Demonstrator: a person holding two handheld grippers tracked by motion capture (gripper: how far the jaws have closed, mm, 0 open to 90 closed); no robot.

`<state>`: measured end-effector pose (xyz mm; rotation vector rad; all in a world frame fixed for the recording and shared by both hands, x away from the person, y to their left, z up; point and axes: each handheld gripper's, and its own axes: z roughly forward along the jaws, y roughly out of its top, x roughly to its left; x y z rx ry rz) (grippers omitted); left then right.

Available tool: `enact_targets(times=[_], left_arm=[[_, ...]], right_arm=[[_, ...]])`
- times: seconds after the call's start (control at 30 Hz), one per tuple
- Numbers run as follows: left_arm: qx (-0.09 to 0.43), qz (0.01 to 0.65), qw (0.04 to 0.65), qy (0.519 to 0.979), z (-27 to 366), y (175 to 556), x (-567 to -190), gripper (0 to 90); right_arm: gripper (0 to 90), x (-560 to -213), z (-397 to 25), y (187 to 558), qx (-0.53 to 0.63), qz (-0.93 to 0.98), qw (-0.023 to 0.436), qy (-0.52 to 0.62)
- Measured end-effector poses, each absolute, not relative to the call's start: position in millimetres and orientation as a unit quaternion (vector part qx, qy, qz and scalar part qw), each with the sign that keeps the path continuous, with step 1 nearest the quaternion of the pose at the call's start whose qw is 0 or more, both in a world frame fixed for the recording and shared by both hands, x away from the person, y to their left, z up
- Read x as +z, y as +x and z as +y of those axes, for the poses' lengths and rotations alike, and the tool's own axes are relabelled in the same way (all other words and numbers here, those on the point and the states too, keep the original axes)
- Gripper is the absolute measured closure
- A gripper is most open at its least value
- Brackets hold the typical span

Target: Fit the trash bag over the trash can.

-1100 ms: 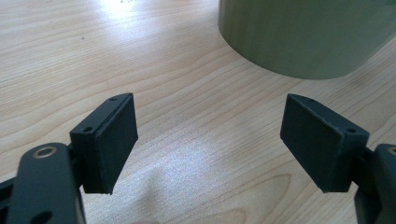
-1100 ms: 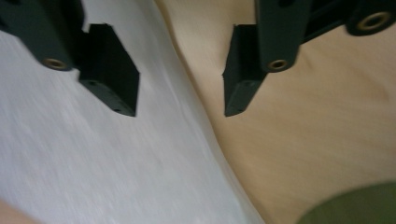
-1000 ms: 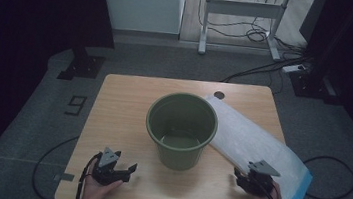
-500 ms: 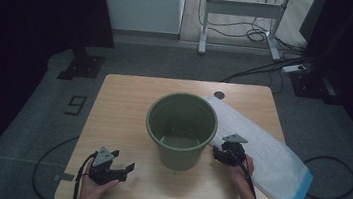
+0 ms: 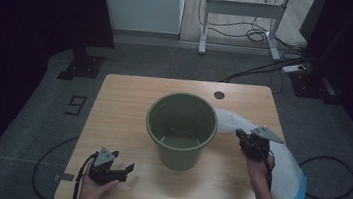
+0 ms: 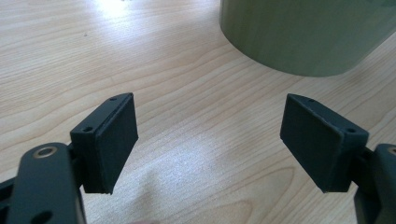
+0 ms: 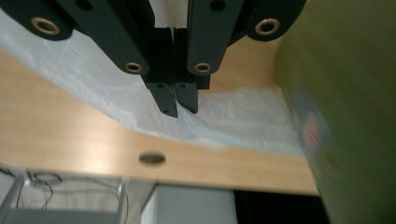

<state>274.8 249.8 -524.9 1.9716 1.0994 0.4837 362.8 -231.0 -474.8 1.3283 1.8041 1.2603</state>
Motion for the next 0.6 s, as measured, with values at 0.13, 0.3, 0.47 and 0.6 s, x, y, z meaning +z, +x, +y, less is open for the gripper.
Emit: enact_targets(times=[0.13,0.3,0.47,0.6], left_arm=[[0.192,0.442,0.412,0.774,253.2,273.5,-523.3,19.1],[0.191,0.445,0.414,0.771,255.1,273.5,-523.8,19.1],[0.191,0.445,0.413,0.771,255.7,274.1,-523.9,19.2],[0.19,0.446,0.414,0.77,256.5,274.0,-524.3,19.2]], right_arm=[[89.0,-436.6,-244.0,351.9,0.517,0.641,0.289,0.488],[88.9,-394.9,-251.2,338.5,0.556,0.61,0.313,0.47],[89.0,-360.2,-246.3,327.1,0.574,0.594,0.338,0.45],[88.9,-333.0,-240.7,318.1,0.588,0.587,0.352,0.431]])
